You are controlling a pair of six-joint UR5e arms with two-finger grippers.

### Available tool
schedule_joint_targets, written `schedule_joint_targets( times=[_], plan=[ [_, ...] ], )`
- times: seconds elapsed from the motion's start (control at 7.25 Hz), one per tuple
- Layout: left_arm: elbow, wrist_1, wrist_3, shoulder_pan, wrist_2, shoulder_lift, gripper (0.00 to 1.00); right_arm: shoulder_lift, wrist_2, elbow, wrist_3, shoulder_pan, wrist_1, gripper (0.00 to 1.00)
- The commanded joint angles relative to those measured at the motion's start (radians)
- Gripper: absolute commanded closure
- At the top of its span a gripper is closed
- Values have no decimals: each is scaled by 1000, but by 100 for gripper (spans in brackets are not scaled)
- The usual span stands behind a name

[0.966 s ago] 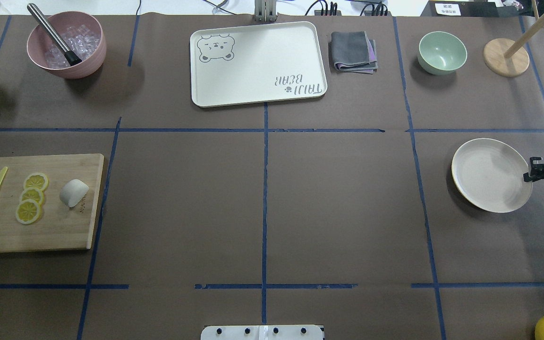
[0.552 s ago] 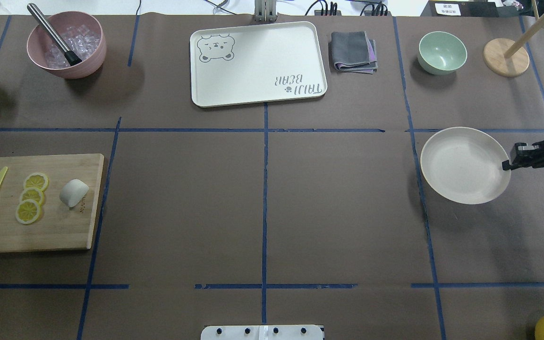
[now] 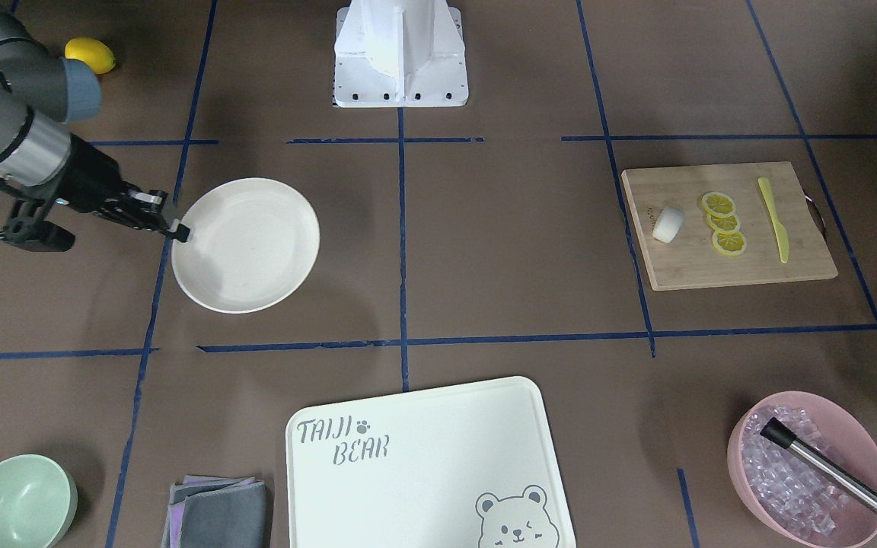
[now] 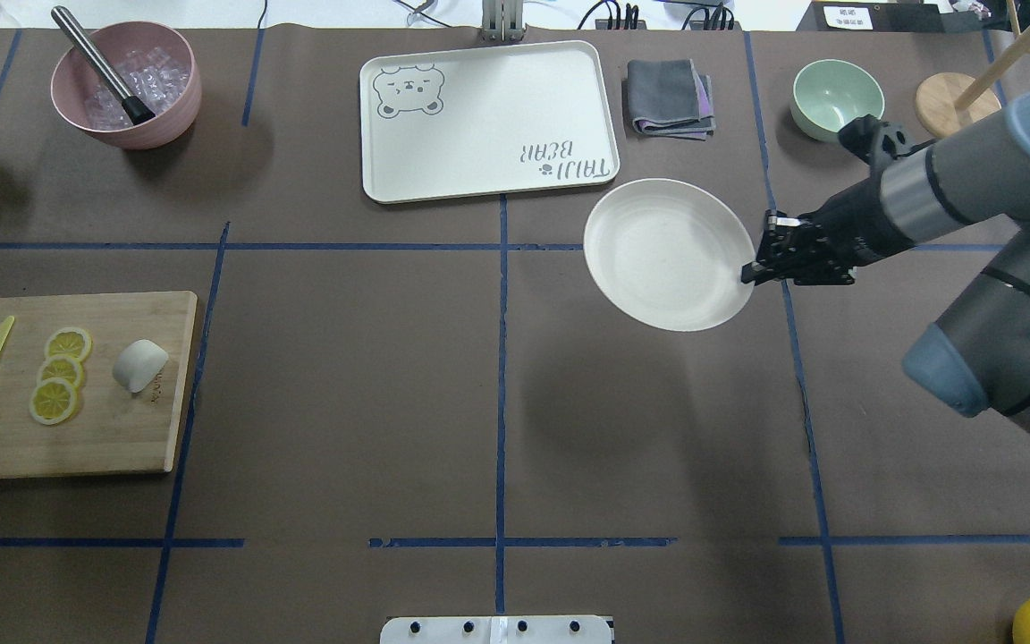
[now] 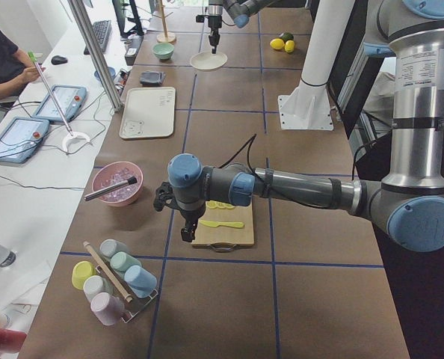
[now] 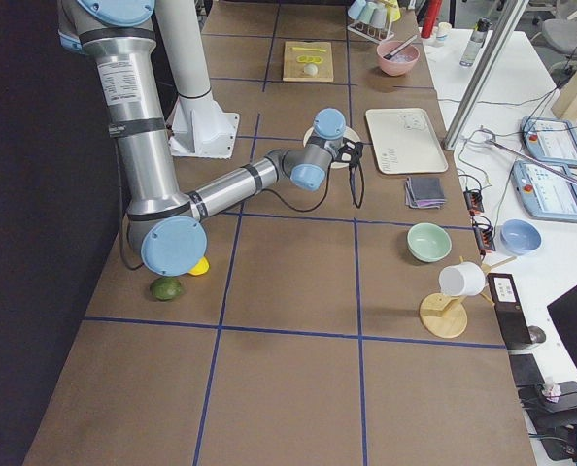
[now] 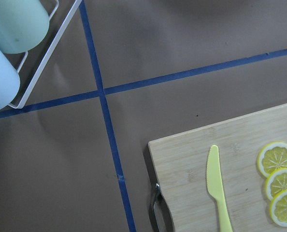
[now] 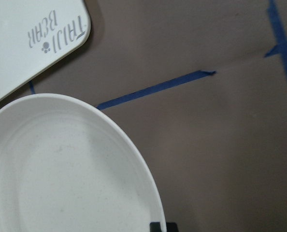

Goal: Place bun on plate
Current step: 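Slide the white plate with the right gripper toward the table center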

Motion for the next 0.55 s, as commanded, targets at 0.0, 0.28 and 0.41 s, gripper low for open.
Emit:
schedule_joint_targets(
  times=[0.0,0.28,0.41],
  plan=[
    [11,-29,-2,0,1,0,0,87,-156,1,137,-148,-12,100],
    [5,-48,-8,0,-1,8,0,153,-352,-67,148,-284,-16,100],
    [6,-48,-8,0,-1,9,0,183,-375,-119,152,-315,-18,100]
  ],
)
